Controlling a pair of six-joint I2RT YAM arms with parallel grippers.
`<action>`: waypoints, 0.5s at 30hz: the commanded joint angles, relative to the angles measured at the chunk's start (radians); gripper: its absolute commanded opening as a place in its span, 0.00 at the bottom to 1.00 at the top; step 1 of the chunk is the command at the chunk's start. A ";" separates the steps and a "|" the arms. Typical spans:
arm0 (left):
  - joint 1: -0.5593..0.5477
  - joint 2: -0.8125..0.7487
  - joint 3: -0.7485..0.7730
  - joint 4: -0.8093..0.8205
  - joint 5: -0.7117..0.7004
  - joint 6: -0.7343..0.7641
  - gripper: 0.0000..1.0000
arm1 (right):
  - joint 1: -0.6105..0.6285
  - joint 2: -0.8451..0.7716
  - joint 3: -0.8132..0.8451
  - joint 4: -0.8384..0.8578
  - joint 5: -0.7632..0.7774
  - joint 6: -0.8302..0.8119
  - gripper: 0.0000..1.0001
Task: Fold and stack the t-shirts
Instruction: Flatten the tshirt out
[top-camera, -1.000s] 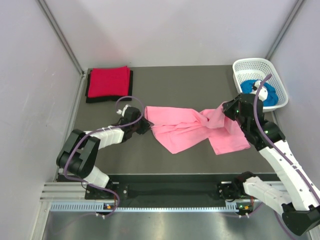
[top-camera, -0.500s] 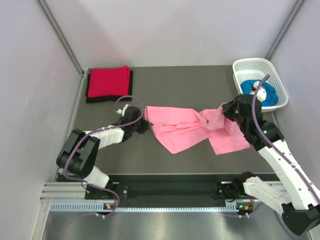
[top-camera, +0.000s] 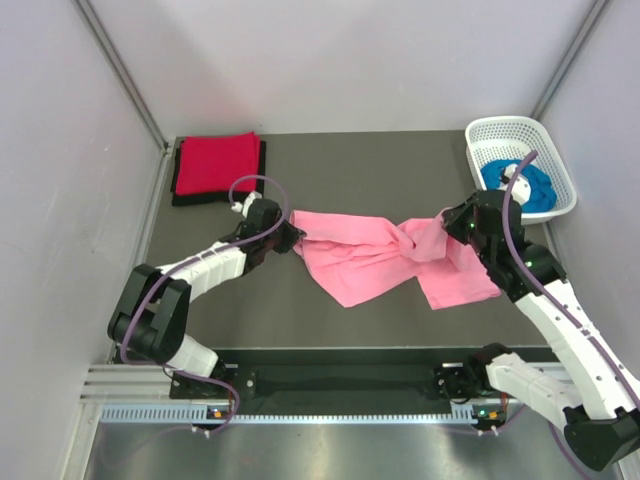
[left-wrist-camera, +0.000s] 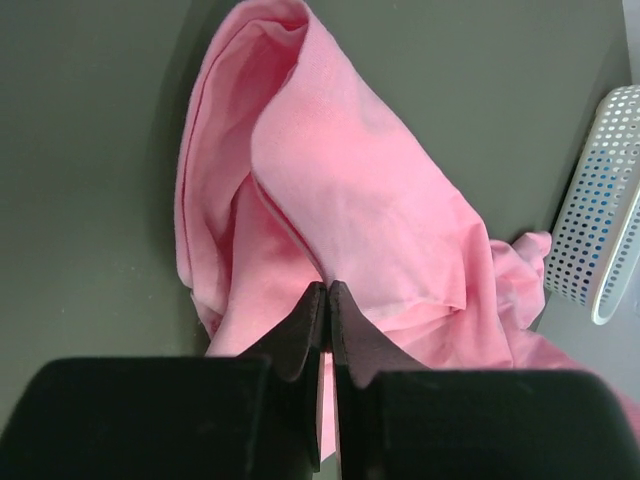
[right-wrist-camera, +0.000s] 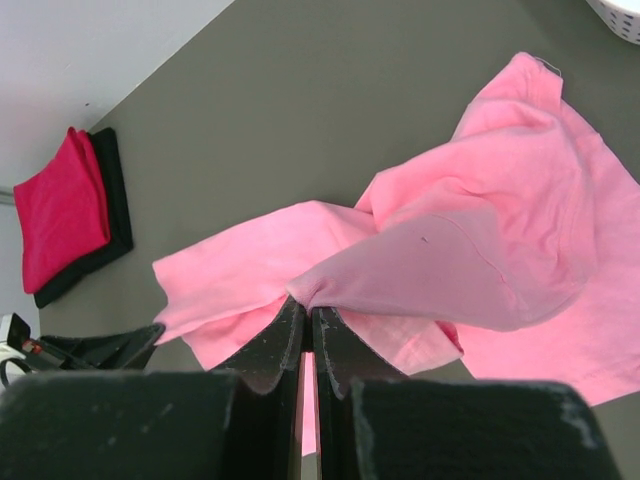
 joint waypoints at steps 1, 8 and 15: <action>-0.003 -0.013 0.001 0.012 -0.012 0.009 0.06 | -0.012 -0.010 0.002 0.034 -0.004 0.008 0.00; 0.003 -0.032 0.016 -0.019 -0.022 0.049 0.00 | -0.012 -0.004 0.004 0.034 -0.001 0.003 0.00; 0.103 -0.216 0.319 -0.288 -0.222 0.252 0.00 | -0.091 0.125 0.197 -0.018 -0.041 -0.102 0.00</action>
